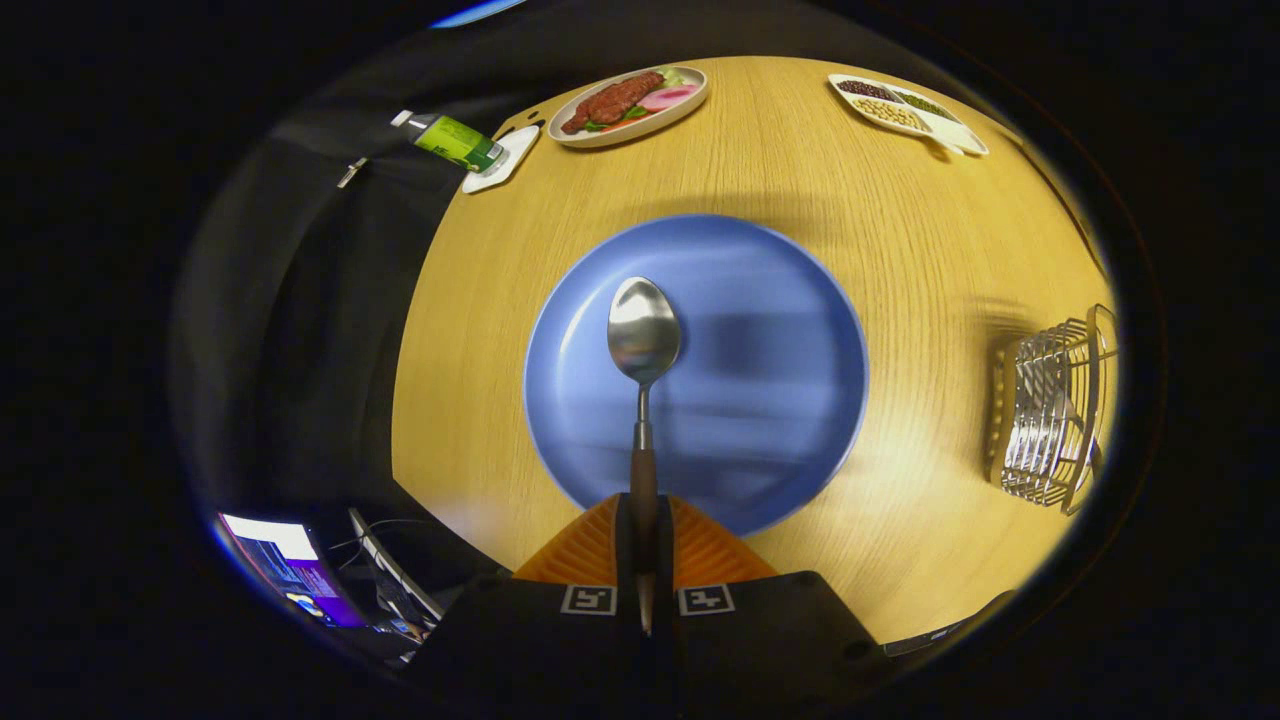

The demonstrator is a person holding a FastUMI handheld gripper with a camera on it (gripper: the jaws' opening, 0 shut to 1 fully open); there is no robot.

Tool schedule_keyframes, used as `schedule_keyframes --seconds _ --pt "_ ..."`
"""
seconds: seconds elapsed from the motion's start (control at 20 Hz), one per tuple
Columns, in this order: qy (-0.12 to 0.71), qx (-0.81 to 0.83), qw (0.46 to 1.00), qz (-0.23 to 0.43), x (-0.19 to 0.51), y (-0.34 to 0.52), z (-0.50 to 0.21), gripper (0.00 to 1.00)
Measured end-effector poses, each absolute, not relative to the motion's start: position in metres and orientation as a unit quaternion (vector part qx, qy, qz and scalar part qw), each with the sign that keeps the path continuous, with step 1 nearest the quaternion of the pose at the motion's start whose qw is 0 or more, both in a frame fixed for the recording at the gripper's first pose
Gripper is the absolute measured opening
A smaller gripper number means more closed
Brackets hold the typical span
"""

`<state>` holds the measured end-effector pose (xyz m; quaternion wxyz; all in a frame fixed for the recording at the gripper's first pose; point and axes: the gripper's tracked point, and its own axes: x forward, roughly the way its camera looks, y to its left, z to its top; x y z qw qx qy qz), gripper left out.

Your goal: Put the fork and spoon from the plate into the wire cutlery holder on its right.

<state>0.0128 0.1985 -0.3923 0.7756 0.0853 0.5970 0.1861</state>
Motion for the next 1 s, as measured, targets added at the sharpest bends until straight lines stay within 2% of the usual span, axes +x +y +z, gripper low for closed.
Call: schedule_keyframes --seconds 0.3,0.55,0.8,1.0 --pt "0.569 0.093 0.793 0.195 0.009 0.180 -0.346 0.08" --pt "0.554 0.066 0.807 0.195 0.005 0.123 -0.288 0.08" --pt "0.564 0.027 0.808 0.170 0.001 0.049 -0.253 0.08" --pt "0.602 -0.036 0.783 0.152 -0.007 -0.011 -0.248 0.08"
